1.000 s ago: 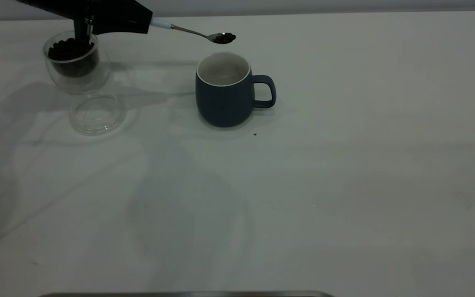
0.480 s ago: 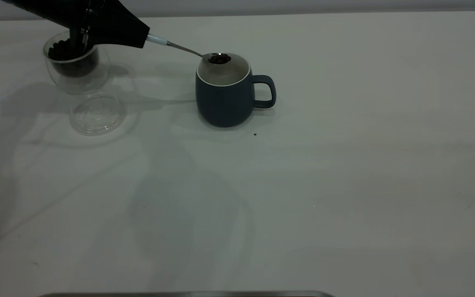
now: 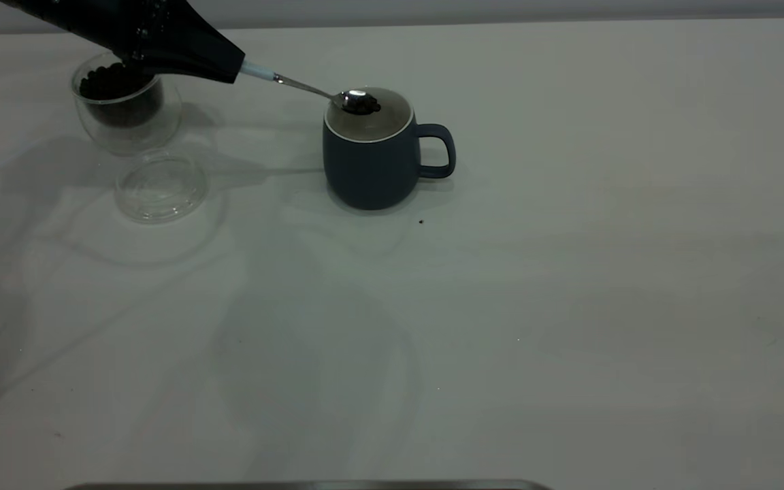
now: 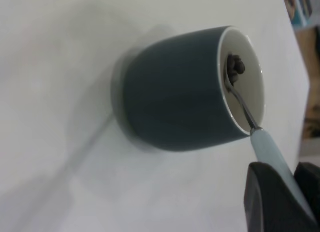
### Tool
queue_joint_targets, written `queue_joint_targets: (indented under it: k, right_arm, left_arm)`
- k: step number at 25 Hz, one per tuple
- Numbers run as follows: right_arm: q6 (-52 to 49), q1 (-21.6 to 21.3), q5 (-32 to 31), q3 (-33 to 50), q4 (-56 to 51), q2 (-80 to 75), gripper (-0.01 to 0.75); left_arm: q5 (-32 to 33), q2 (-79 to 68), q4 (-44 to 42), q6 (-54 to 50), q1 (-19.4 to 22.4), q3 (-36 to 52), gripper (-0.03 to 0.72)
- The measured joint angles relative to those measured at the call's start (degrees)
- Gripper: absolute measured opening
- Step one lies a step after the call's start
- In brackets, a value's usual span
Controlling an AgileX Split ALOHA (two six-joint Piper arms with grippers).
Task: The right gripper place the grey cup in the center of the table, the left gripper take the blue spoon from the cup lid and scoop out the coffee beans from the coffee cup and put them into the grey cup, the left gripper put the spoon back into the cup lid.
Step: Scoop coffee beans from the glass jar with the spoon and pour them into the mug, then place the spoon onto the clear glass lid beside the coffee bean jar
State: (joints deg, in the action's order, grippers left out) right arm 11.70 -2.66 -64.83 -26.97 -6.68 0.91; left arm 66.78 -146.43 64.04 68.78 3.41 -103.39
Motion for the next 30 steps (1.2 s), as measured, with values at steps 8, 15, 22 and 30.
queue_joint_targets:
  k: [8,15,22,30]
  right_arm:
    - [0.0,0.0,0.0,0.0,0.0,0.0,0.358]
    - [0.0,0.0,0.0,0.0,0.0,0.0,0.358]
    - [0.0,0.0,0.0,0.0,0.0,0.0,0.358]
    - [0.0,0.0,0.0,0.0,0.0,0.0,0.358]
  left_arm:
    - [-0.1,0.0,0.4,21.2,-0.5,0.0,0.134]
    - [-0.1,0.0,1.1,28.0,-0.5,0.0,0.134]
    - [-0.2,2.3,3.1,26.1,-0.2,0.0,0.134]
    - [0.0,11.4,3.2,22.7,3.8,0.0,0.134]
